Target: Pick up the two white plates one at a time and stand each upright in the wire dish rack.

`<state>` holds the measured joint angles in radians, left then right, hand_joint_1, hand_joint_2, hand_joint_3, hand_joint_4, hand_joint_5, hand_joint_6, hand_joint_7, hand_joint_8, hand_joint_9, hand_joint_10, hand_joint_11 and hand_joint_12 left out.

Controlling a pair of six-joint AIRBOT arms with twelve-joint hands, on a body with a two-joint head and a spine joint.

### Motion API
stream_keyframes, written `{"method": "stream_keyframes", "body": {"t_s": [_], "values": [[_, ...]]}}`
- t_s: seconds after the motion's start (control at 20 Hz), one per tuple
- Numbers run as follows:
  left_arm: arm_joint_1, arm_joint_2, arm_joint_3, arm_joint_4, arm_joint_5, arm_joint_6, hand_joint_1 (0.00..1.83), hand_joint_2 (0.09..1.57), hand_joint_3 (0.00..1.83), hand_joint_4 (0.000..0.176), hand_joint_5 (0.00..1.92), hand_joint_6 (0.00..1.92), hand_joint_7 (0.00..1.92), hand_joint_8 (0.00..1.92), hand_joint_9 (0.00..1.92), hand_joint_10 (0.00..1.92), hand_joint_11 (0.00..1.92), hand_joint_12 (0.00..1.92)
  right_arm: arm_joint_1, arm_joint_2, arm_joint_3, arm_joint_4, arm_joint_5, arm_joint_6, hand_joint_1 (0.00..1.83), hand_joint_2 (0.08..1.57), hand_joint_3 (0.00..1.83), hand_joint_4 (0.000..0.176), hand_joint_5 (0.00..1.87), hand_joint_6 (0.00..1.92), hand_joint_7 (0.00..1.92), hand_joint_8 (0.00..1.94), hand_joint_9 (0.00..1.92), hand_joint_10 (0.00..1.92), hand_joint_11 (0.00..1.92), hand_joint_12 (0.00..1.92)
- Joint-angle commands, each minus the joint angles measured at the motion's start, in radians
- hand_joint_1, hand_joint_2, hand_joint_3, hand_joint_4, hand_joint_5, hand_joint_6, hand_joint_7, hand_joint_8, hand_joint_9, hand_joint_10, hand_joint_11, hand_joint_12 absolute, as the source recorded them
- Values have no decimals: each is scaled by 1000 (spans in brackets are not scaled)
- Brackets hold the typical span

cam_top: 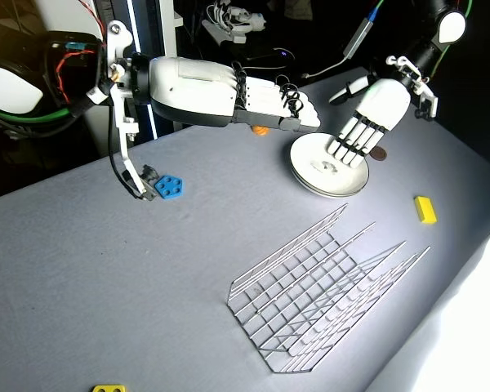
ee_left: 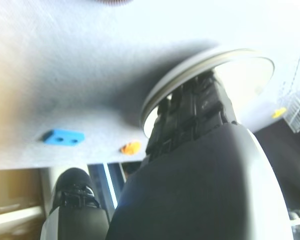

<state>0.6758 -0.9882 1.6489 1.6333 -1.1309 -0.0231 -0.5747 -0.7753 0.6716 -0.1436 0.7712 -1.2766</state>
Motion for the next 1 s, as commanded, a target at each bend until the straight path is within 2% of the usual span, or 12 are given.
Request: {"method": "stream_keyframes", "body": {"t_s": [0.0, 0.2, 0.45, 0.65, 0.7, 0.8, 0.85, 0.9, 0.95], "values": [[-5, -13, -19, -27, -25, -1, 0, 1017, 0, 0, 0, 0, 0, 0, 0, 0, 0, 0, 8, 0, -1, 0, 105, -9, 17, 1060, 3, 0, 0, 0, 0, 0, 0, 0, 0, 0], [-5, -28, -66, -41, -19, 3, 0, 1027, 1, 0, 0, 0, 0, 0, 0, 0, 0, 0, 8, -23, 8, -18, 90, -57, 0, 1055, 1, 0, 0, 0, 0, 0, 0, 0, 1, 0], [-9, -60, -79, -64, 4, 5, 0, 1030, 2, 0, 0, 0, 0, 0, 0, 0, 0, 0, -2, -86, 35, -18, 62, -179, 26, 1048, 0, 0, 0, 0, 0, 0, 0, 0, 4, 2], [-20, -77, -82, -69, 19, 5, 0, 1033, 2, 0, 0, 0, 0, 0, 0, 0, 0, 0, -21, -167, 97, -18, 18, -255, 245, 1003, 0, 0, 0, 0, 0, 0, 0, 0, 0, 0], [-23, -79, -85, -69, 22, 5, 0, 1032, 2, 0, 0, 0, 0, 0, 0, 0, 0, 0, -27, -197, 120, -18, 16, -268, 384, 971, 0, 0, 0, 0, 0, 0, 0, 0, 0, 0], [-26, -81, -85, -70, 23, 5, 0, 1030, 1, 0, 0, 0, 0, 0, 0, 0, 0, 0, -28, -235, 152, -18, 16, -274, 776, 949, 0, 0, 0, 0, 0, 0, 0, 0, 0, 0], [-25, -81, -86, -71, 23, 5, 0, 1036, 3, 0, 0, 0, 0, 0, 0, 0, 0, 0, -26, -252, 164, -18, 16, -275, 874, 954, 0, 0, 0, 0, 0, 0, 0, 0, 0, 0], [-22, -81, -85, -71, 23, 7, 0, 1033, 2, 0, 0, 0, 0, 0, 0, 0, 0, 0, -20, -269, 175, -18, 16, -277, 826, 997, 0, 0, 0, 0, 0, 0, 0, 0, 0, 0], [-14, -81, -84, -71, 23, 13, 0, 1032, 1, 0, 0, 0, 0, 0, 0, 0, 0, 0, -4, -318, 207, -18, 11, -278, 861, 987, 0, 0, 0, 0, 0, 0, 0, 0, 0, 0]]}}
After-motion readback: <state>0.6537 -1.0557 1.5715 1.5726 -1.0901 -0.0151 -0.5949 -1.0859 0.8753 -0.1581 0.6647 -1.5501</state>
